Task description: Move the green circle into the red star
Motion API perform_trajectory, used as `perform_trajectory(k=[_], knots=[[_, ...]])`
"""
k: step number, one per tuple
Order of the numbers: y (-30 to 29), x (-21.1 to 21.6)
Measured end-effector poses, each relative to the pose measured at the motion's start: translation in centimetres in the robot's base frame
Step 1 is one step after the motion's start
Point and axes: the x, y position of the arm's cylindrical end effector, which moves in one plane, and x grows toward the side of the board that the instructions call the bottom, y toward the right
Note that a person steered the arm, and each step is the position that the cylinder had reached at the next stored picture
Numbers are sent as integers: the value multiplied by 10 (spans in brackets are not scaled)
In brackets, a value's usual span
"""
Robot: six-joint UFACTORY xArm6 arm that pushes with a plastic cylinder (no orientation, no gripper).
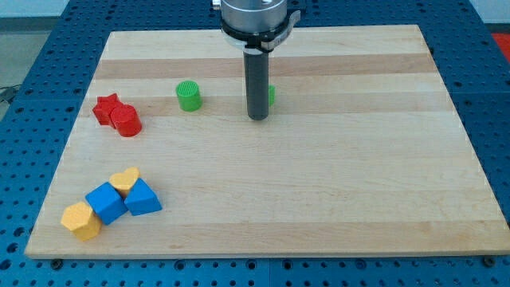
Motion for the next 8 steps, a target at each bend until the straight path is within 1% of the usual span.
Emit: perform_trajectory(k=[1, 2, 3, 4, 5, 8], knots=[[5, 18], [55, 15], [71, -23], [71, -31], [69, -31], [-3, -19]])
